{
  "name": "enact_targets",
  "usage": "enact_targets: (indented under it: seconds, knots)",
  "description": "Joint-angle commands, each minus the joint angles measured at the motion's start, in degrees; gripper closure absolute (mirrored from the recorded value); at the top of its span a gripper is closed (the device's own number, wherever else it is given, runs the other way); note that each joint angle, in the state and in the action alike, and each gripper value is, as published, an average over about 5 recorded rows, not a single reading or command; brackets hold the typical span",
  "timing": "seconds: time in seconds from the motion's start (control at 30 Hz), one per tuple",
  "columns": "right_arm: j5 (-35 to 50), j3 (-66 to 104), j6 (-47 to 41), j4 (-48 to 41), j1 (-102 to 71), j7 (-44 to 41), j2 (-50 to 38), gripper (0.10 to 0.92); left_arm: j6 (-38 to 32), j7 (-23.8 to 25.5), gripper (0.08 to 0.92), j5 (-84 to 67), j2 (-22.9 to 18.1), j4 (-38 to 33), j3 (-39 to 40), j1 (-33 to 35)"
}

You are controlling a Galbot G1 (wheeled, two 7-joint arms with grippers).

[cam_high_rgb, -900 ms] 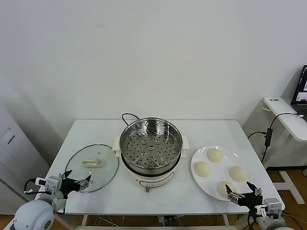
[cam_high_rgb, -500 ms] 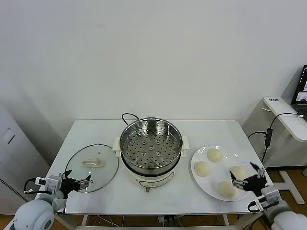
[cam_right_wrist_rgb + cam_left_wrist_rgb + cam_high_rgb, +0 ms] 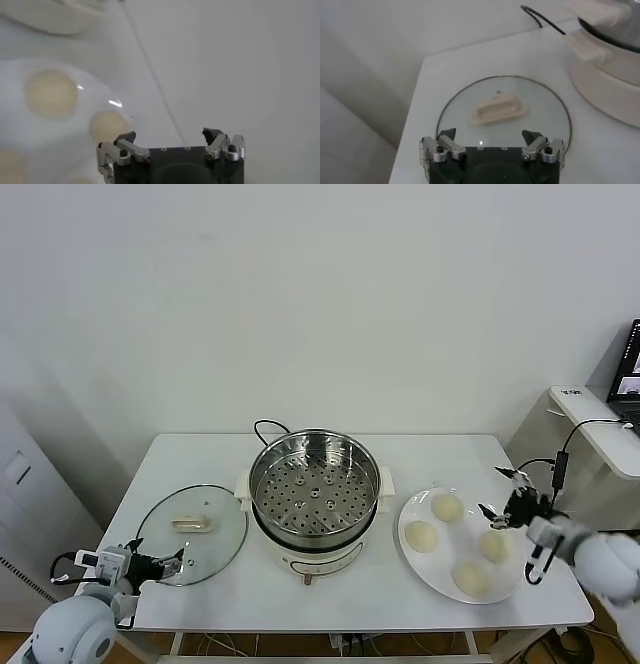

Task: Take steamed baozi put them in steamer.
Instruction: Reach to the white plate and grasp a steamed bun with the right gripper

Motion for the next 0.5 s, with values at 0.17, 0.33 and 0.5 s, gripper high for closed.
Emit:
enact_targets:
  seconds: [0.17,0.33,0.5]
  knots:
    - [5.9,-42.7,6.5,-20.7,43.6,-22.3,-3.5,0.203,4.6,-0.1,0.177,0.3,-0.9,0.1,-0.2,-1.0]
    - [6.5,-52.1,9.2,-27.8,51.4,-26.8,1.0,0.203,5.1,0.4,0.177,0.6,-1.1,-0.1,0.0,-1.7]
    - [5.5,-55.1,10.1,-30.9,52.7,-26.9,5.8,0.203,5.2,1.3,0.177,1.7,-1.0,0.4,0.1,-2.0]
